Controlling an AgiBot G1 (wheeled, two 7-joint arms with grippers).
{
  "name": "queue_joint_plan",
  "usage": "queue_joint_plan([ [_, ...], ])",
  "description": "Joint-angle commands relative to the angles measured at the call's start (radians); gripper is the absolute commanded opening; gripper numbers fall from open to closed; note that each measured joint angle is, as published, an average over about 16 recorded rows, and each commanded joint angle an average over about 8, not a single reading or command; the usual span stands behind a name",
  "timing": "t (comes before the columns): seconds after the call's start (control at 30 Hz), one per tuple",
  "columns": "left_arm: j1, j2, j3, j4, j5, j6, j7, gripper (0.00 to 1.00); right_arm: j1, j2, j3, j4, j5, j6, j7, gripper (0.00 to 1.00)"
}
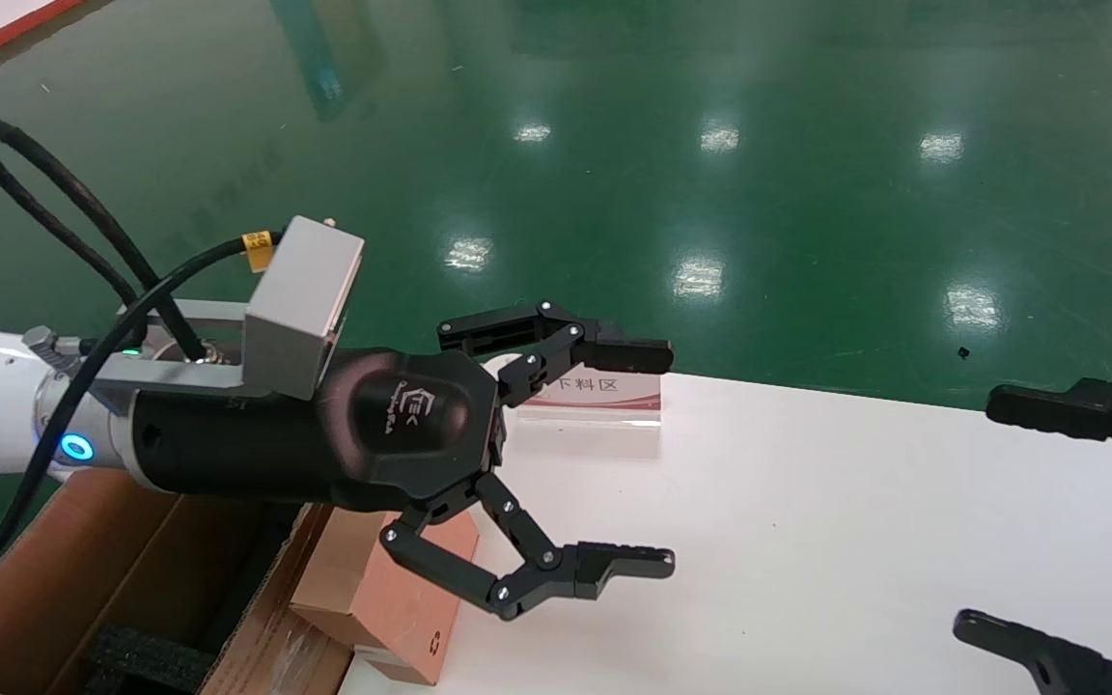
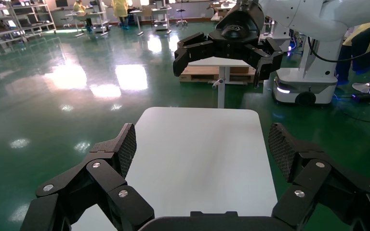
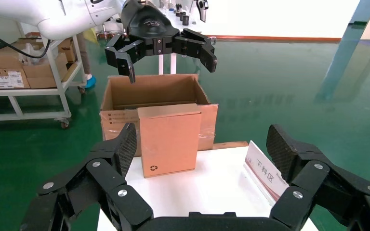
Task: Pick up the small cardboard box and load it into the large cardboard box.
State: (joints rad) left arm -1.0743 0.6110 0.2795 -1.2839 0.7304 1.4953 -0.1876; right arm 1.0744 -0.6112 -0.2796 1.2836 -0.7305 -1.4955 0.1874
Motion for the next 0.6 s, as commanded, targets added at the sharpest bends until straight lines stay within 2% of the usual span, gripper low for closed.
queue_joint_plan([
  [0.03, 0.0, 0.0, 0.0, 0.0, 0.0, 0.0, 0.0, 1.0, 0.0, 0.0, 0.0, 0.0, 0.0, 0.0, 0.0, 1.0],
  [0.6, 0.0, -0.002, 0.001, 0.001, 0.004, -0.003, -0.004, 1.0, 0.0, 0.0, 0.0, 0.0, 0.0, 0.0, 0.0, 1.0],
])
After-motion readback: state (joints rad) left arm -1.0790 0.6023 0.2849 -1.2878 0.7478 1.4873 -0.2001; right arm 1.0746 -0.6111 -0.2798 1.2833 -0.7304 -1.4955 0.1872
